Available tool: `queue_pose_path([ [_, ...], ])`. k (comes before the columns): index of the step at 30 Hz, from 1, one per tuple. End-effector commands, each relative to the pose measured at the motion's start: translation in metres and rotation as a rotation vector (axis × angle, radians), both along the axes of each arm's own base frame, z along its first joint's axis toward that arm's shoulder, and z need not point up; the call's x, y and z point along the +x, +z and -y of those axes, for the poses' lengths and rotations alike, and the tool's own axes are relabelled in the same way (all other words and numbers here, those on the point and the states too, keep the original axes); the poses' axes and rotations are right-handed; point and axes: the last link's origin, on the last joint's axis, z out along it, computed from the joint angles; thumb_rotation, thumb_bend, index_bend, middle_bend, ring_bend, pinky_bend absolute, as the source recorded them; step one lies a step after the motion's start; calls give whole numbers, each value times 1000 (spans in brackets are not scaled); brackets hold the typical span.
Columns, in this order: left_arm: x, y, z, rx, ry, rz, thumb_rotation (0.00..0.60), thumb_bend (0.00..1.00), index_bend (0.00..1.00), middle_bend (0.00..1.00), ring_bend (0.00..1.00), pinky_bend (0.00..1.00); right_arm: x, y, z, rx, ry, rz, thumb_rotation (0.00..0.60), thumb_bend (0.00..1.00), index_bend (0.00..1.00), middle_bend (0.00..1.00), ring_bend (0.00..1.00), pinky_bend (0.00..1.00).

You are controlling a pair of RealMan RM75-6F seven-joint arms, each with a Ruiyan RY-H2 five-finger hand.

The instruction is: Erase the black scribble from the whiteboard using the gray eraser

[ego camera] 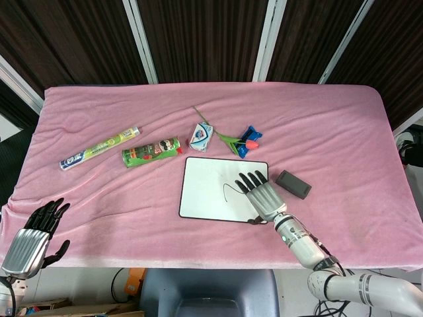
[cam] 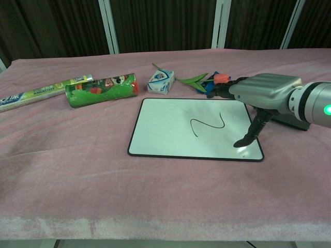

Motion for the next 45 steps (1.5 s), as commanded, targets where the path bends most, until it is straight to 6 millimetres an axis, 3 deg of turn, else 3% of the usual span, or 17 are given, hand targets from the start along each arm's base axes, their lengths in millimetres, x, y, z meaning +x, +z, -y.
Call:
queue_pose_path([
  [1, 0, 0, 1, 0, -2, -1, 600, 373, 0, 0, 0, 127, 6, -5, 3, 6, -6, -6, 600, 219, 0, 0, 0, 57],
  [9, 1, -1, -2, -5, -11, 6, 600, 370, 0, 0, 0, 127, -4, 10, 14, -62, -45, -27, 600, 219, 0, 0, 0, 57],
  [15, 1, 2, -1, -3, -19, 17, 600, 370, 0, 0, 0, 126, -36, 31, 30, -141, -152, -44, 600, 219, 13, 0, 0, 57],
  [21, -1, 5, 2, 3, -19, 22, 600, 370, 0, 0, 0, 126, -71, 43, 44, -169, -287, -43, 600, 270, 177, 128, 0, 72],
  [27, -1, 8, 5, 10, -33, 31, 600, 371, 0, 0, 0, 126, -92, 43, 53, -188, -355, -38, 600, 271, 292, 198, 53, 132],
  [32, -1, 8, 5, 6, -31, 30, 600, 372, 0, 0, 0, 126, -100, 42, 56, -200, -377, -45, 600, 271, 406, 287, 140, 202],
  [45, -1, 8, 5, 4, -31, 29, 600, 370, 0, 0, 0, 126, -104, 36, 59, -203, -385, -63, 600, 271, 469, 327, 191, 262],
])
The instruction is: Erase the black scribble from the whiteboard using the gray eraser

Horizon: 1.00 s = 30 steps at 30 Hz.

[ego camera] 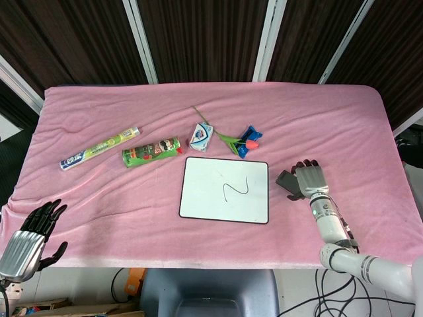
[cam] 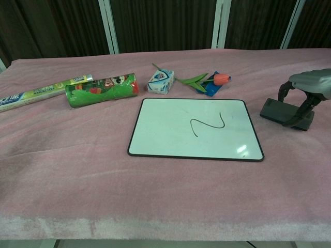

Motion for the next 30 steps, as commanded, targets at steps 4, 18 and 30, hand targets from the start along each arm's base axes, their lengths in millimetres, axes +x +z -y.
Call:
queue_pose_path([
  [4, 0, 2, 0, 13, -2, 4, 600, 371, 0, 0, 0, 109, 1, -3, 0, 1, -2, -9, 600, 272, 524, 364, 241, 314],
  [18, -2, 7, 2, 43, -3, 23, 600, 369, 0, 0, 0, 82, 6, -8, 3, -51, 22, -79, 600, 306, 764, 566, 523, 577],
  [30, -3, 8, 2, 41, 4, 24, 600, 369, 0, 0, 0, 83, 19, -8, 2, -137, 159, -63, 600, 377, 976, 747, 716, 718],
])
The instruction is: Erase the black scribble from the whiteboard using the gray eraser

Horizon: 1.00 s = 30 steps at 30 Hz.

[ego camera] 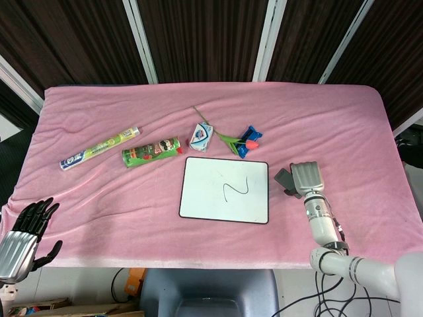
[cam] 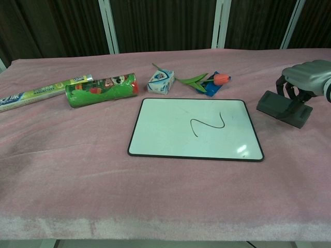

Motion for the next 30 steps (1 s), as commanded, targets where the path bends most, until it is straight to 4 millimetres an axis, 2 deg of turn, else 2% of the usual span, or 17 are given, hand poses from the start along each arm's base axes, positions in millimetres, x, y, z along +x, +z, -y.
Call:
queue_pose_path([
  [1, 0, 0, -1, 0, 1, 0, 600, 369, 0, 0, 0, 82, 8, 2, -3, -33, 74, 41, 600, 384, 983, 754, 723, 727],
  [9, 0, -1, -2, -4, 5, -3, 600, 369, 0, 0, 0, 83, 41, -4, -11, 5, 171, 199, 600, 421, 1000, 796, 770, 770],
  [14, 0, -2, -3, -5, 7, -3, 600, 368, 0, 0, 0, 83, 52, -9, -12, 30, 187, 210, 600, 432, 1000, 806, 781, 782],
  [21, -2, -1, -5, -2, 28, -7, 600, 368, 0, 0, 0, 83, 106, -55, -4, 132, 176, 138, 600, 438, 1000, 811, 783, 785],
  [27, -3, -1, -6, 2, 34, -9, 600, 368, 0, 0, 0, 83, 129, -75, -1, 138, 175, 58, 600, 438, 1000, 811, 783, 785],
  [30, -4, -1, -6, 1, 38, -9, 600, 368, 0, 0, 0, 83, 134, -81, 0, 141, 172, 28, 600, 438, 1000, 811, 783, 785],
])
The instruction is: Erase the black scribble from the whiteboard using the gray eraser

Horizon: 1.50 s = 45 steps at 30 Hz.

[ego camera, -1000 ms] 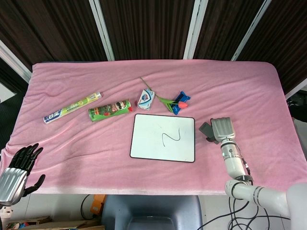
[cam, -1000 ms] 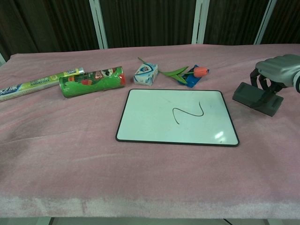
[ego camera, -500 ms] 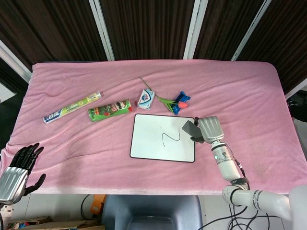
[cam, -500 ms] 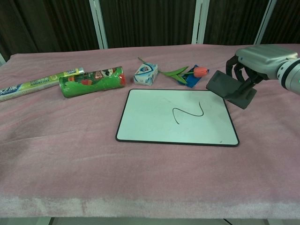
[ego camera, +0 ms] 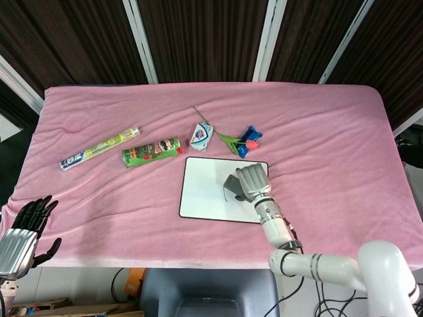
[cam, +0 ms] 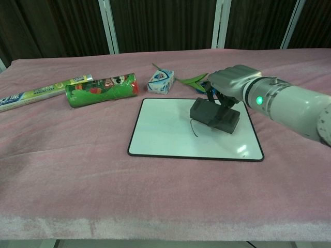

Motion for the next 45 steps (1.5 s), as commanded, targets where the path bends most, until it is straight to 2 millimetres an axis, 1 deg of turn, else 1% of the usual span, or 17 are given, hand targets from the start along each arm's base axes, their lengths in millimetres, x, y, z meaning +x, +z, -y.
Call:
queue_pose_path([
  [1, 0, 0, -1, 0, 2, 0, 600, 368, 0, 0, 0, 83, 13, -10, 3, -1, 3, -37, 600, 438, 1000, 811, 783, 785],
  [6, 0, 0, -1, -2, 1, 0, 600, 369, 0, 0, 0, 83, 21, -22, 5, 7, 5, -105, 600, 438, 1000, 811, 783, 786],
  [13, -1, 1, -1, 5, 7, 1, 600, 369, 0, 0, 0, 84, 38, -36, 0, 41, 14, -123, 600, 438, 1000, 813, 783, 785],
  [19, -1, 2, 0, 7, 3, 0, 600, 369, 0, 0, 0, 84, 52, -48, -12, 72, 42, -134, 600, 438, 1000, 813, 783, 786],
  [25, -1, 3, 1, 11, 3, 1, 600, 369, 0, 0, 0, 84, 58, -55, -22, 96, 71, -139, 600, 438, 1000, 813, 783, 786],
  [30, -1, 2, 2, 10, 3, -2, 600, 369, 0, 0, 0, 84, 56, -53, -17, 64, 72, -169, 600, 438, 1000, 813, 783, 787],
  [35, -1, 2, 2, 11, 5, -5, 600, 369, 0, 0, 0, 84, 47, -46, -2, 8, 45, -197, 600, 438, 1000, 813, 783, 787],
  [45, -2, 0, -1, 4, 16, -16, 600, 368, 0, 0, 0, 84, 27, -33, 23, -40, -19, -212, 600, 438, 1000, 813, 783, 787],
])
